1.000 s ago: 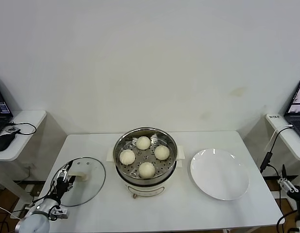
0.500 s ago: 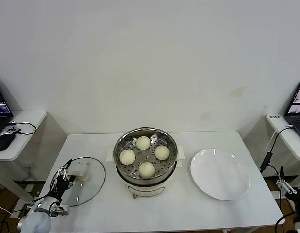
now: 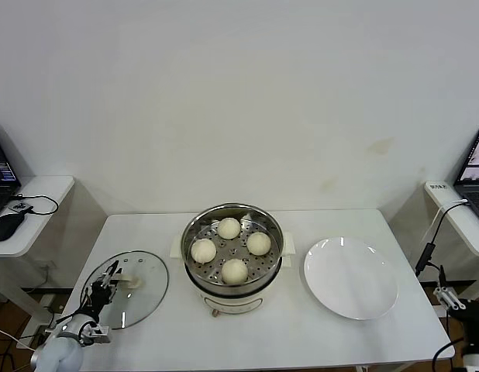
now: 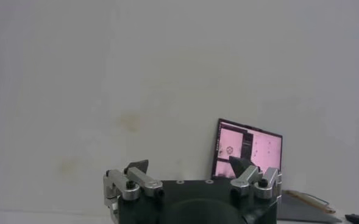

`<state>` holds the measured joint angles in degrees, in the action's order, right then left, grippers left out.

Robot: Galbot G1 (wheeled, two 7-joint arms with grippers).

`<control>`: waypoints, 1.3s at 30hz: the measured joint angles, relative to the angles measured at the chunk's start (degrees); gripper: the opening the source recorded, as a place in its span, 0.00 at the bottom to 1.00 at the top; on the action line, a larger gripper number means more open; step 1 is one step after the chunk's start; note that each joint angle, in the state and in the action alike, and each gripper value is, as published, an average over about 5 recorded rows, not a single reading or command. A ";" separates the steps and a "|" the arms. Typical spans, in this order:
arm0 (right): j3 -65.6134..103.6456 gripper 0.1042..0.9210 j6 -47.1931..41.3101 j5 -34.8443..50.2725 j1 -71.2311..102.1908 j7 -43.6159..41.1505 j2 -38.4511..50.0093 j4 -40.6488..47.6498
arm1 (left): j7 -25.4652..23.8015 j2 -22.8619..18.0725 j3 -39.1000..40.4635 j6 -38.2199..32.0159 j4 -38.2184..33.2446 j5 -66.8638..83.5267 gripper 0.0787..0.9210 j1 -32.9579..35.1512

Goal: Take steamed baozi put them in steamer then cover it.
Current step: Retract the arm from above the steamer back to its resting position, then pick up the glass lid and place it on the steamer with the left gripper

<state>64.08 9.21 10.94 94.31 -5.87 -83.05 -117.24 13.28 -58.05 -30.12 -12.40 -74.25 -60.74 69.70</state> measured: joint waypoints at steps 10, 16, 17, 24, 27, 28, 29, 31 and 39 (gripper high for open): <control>-1.02 0.88 0.47 -0.54 0.43 -0.07 0.44 -0.25 | 2.21 -0.23 -1.12 -0.87 -1.21 0.96 0.07 1.08; -1.69 0.88 0.96 -0.97 0.80 -0.19 0.97 -0.25 | 2.73 -0.26 -2.76 2.03 -6.44 2.42 0.07 4.18; -1.85 0.88 1.03 -1.06 0.86 -0.21 1.06 -0.24 | 2.67 -0.34 -3.13 2.86 -7.65 2.55 0.07 4.96; -3.36 0.88 1.45 -2.01 0.84 -0.52 1.86 0.36 | -0.15 -1.04 -6.84 10.30 -18.64 2.22 0.07 11.04; -4.11 0.88 1.71 -2.54 0.53 -0.60 2.11 0.88 | -2.93 -1.39 -8.35 13.67 -23.74 1.46 0.07 12.72; -4.38 0.88 1.81 -2.74 0.43 -0.62 2.19 1.09 | -3.97 -1.47 -8.70 14.76 -25.45 1.25 0.07 13.08; -4.68 0.88 1.92 -2.97 0.32 -0.63 2.26 1.33 | -5.05 -1.52 -8.96 15.85 -27.22 1.07 0.07 13.35; -5.34 0.88 2.18 -3.50 0.08 -0.63 2.36 1.87 | -7.18 -1.43 -9.21 17.94 -30.72 0.88 0.07 13.70; -8.72 0.88 3.46 -6.82 -0.98 -0.20 1.59 4.18 | -12.68 0.57 -6.34 24.53 -41.81 2.12 0.07 13.23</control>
<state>55.36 12.66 4.12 93.33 -6.07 -81.46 -113.06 0.61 -57.49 -36.46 12.13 -116.06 -58.61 82.93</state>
